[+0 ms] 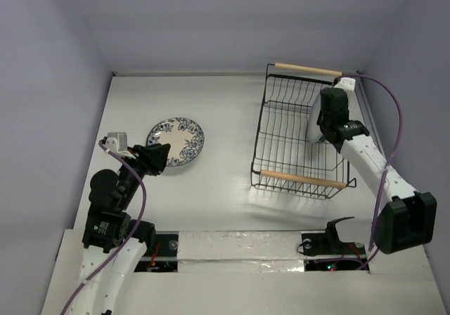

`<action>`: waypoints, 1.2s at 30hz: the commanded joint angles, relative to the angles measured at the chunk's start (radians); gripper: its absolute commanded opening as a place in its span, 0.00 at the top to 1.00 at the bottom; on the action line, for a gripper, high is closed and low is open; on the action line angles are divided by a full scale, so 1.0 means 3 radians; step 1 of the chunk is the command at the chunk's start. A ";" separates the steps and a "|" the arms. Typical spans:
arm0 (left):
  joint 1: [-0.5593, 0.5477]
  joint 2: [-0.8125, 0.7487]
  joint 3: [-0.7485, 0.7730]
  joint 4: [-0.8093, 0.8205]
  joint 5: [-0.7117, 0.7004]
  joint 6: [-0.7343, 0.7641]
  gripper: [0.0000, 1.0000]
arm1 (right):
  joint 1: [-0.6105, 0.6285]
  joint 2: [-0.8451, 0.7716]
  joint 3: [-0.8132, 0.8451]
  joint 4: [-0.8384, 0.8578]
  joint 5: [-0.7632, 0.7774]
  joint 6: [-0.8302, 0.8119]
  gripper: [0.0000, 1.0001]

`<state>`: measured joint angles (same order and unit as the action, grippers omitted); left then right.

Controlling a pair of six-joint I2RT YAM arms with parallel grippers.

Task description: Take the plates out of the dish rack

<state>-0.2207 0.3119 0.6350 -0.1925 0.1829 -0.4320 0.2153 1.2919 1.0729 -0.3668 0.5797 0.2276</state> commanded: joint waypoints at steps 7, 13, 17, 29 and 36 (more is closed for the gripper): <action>0.0020 0.0014 0.0011 0.0120 0.0040 0.0008 0.66 | 0.0105 -0.0644 0.0596 0.0246 0.0011 -0.0079 1.00; 0.0020 0.0019 0.0011 0.0125 0.0029 0.0008 0.66 | 0.0136 -0.0890 0.0729 0.0363 -0.0765 0.0207 1.00; 0.0020 0.0029 0.0011 0.0125 0.0035 0.0003 0.66 | 0.0172 -0.0911 0.0739 0.0516 -0.1338 0.0489 1.00; 0.0020 0.0045 0.0016 0.0115 0.0014 0.0008 0.67 | 0.1208 0.0090 0.0846 0.1784 -0.2290 0.1490 1.00; 0.0050 -0.0012 0.0041 0.0074 -0.0093 0.0013 0.67 | 0.1721 0.1067 0.1220 0.2209 -0.2377 0.1920 1.00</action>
<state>-0.2134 0.3119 0.6350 -0.1928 0.1741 -0.4316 0.6872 1.5826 1.3323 0.0051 -0.0784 0.6853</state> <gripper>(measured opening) 0.334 0.057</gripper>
